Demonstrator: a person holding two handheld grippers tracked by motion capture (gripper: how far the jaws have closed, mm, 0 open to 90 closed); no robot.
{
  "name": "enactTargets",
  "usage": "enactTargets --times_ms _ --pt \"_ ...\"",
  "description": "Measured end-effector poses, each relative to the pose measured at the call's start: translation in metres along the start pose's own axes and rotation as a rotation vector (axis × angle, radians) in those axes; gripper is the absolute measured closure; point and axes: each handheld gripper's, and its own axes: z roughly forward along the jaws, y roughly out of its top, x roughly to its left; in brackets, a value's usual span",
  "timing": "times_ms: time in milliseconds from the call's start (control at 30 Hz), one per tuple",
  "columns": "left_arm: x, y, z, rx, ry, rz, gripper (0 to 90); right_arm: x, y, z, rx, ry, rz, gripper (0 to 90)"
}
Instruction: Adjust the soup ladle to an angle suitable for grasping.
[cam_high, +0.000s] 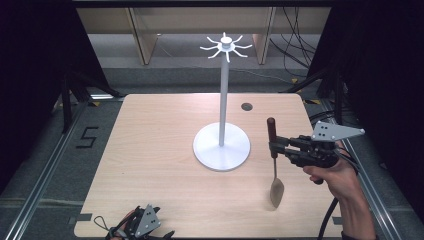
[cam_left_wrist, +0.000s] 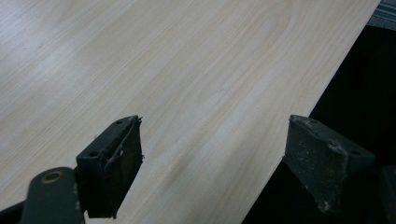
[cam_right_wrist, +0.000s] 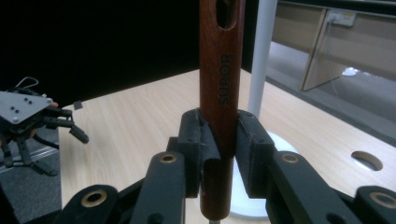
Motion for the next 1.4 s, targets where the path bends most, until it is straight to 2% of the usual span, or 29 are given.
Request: enactTargets --times_ms 33,133,200,233,300,333,467,500,533,600,633,667,733,833,867,933,967,1067,1100,1233,1400 --pt "0.0 0.0 0.0 -0.002 -0.005 -0.002 18.4 -0.001 0.002 0.001 -0.036 -0.018 -0.021 74.1" --pt "0.0 0.0 0.0 0.001 0.001 0.0 18.4 -0.002 0.004 0.0 -0.034 -0.008 -0.004 74.1" --pt "0.0 0.0 0.0 0.0 0.0 -0.002 18.4 -0.006 0.007 0.001 -0.077 0.001 -0.027 74.1" --pt "0.0 0.0 0.0 -0.002 -0.005 -0.004 18.4 -0.006 0.008 0.003 -0.091 0.005 -0.013 74.1" --pt "0.001 0.0 0.0 0.003 0.002 -0.001 18.4 -0.006 0.008 0.004 -0.097 0.012 0.003 74.0" --pt "0.001 -0.001 0.0 0.0 0.0 -0.002 18.4 -0.007 0.013 0.008 -0.1 -0.002 0.013 74.1" --pt "0.001 -0.001 0.0 0.0 0.003 -0.004 18.4 -0.011 0.018 0.015 -0.119 -0.004 0.002 74.1" --pt "0.001 -0.001 0.0 0.001 0.003 -0.005 18.4 -0.012 0.022 0.019 -0.118 -0.017 0.018 74.1" --pt "0.001 -0.001 0.0 0.001 0.001 -0.002 18.4 -0.014 0.026 0.025 -0.114 -0.008 0.026 74.1" --pt "0.001 -0.001 0.0 0.001 0.001 -0.002 18.4 -0.015 0.031 0.031 -0.112 -0.023 0.016 74.1" --pt "0.001 -0.001 0.0 0.001 0.0 -0.002 18.4 -0.013 0.034 0.032 -0.106 -0.016 0.035 74.1" --pt "0.001 -0.001 0.0 0.0 0.001 -0.003 18.4 -0.015 0.037 0.034 -0.113 -0.025 0.019 74.1" --pt "0.001 -0.001 0.0 0.0 -0.002 -0.002 18.4 -0.015 0.045 0.037 -0.116 -0.025 0.042 74.1" --pt "0.001 -0.001 0.0 0.001 -0.003 -0.002 18.4 -0.017 0.052 0.039 -0.131 -0.034 0.039 74.1" --pt "0.001 -0.001 0.0 0.001 -0.003 -0.001 18.3 -0.018 0.061 0.041 -0.146 -0.052 0.048 74.0" --pt "0.001 -0.001 0.0 0.0 -0.003 -0.002 18.4 -0.017 0.07 0.043 -0.157 -0.055 0.06 74.1" --pt "0.001 -0.001 0.0 0.0 -0.003 -0.002 18.4 -0.017 0.073 0.044 -0.157 -0.065 0.043 74.1" --pt "0.001 -0.001 -0.001 0.001 -0.004 0.0 18.4 -0.016 0.083 0.046 -0.148 -0.07 0.068 74.1" --pt "0.0 -0.001 0.0 0.0 -0.001 -0.012 18.4 -0.017 0.086 0.048 -0.149 -0.071 0.056 74.1" --pt "0.001 -0.001 -0.001 0.009 -0.006 -0.008 18.4 -0.018 0.094 0.052 -0.152 -0.089 0.034 74.1" --pt "0.0 -0.001 0.0 0.006 0.004 -0.007 18.4 -0.017 0.108 0.056 -0.144 -0.119 0.03 74.1"
